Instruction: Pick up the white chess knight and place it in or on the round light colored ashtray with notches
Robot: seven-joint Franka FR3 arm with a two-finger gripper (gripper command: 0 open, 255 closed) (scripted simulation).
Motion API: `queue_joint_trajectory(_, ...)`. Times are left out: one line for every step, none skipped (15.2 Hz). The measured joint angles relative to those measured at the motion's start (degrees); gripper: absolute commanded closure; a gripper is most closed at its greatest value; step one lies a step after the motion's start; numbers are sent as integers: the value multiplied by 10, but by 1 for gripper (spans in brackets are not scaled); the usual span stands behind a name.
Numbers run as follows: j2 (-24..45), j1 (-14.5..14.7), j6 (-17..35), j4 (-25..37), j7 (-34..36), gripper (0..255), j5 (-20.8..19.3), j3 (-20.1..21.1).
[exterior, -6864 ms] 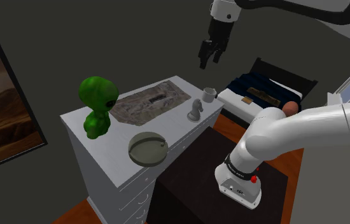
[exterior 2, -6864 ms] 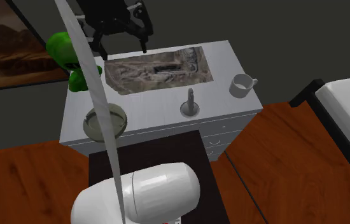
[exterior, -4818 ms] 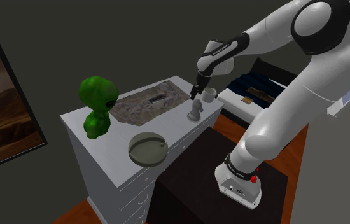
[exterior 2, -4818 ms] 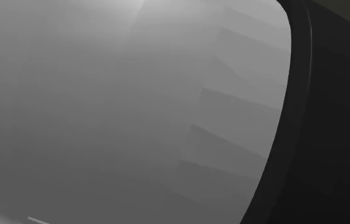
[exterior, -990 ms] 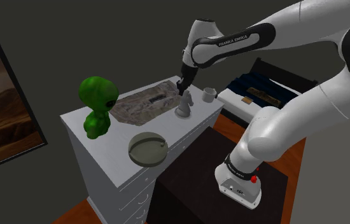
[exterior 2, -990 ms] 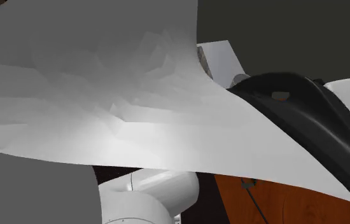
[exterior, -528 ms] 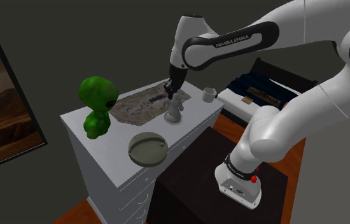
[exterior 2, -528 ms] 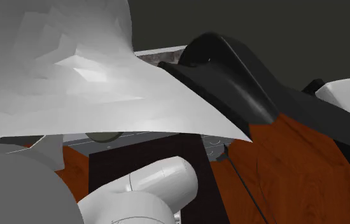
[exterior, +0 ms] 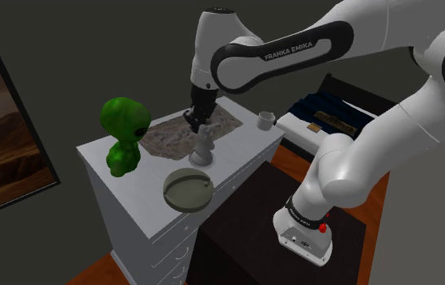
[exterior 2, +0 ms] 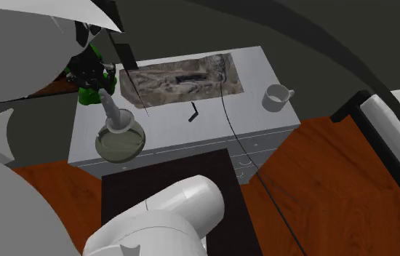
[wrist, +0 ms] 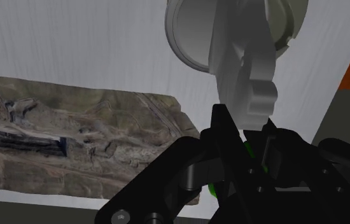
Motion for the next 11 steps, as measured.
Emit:
queue_joint_trajectory(5, 5, 0, 5, 12, 255, 3, 8)
queue_joint_trajectory(9, 10, -5, 13, 23, 255, 5, 17)
queue_joint_trajectory(19, 14, 1, 17, 34, 255, 6, 24)
queue_joint_trajectory(25, 16, 4, 19, 40, 255, 7, 28)
queue_joint_trajectory(29, 17, 11, 16, 42, 255, 7, 29)
queue_joint_trajectory(34, 17, 18, 14, 44, 255, 7, 31)
queue_joint_trajectory(37, 18, 25, 11, 46, 255, 7, 32)
queue_joint_trajectory(41, 18, 34, 5, 48, 255, 7, 33)
queue_joint_trajectory(45, 18, 42, 1, 48, 255, 6, 32)
queue_joint_trajectory(52, 17, 52, -3, 49, 255, 5, 33)
queue_joint_trajectory(56, 17, 60, -6, 50, 255, 5, 33)
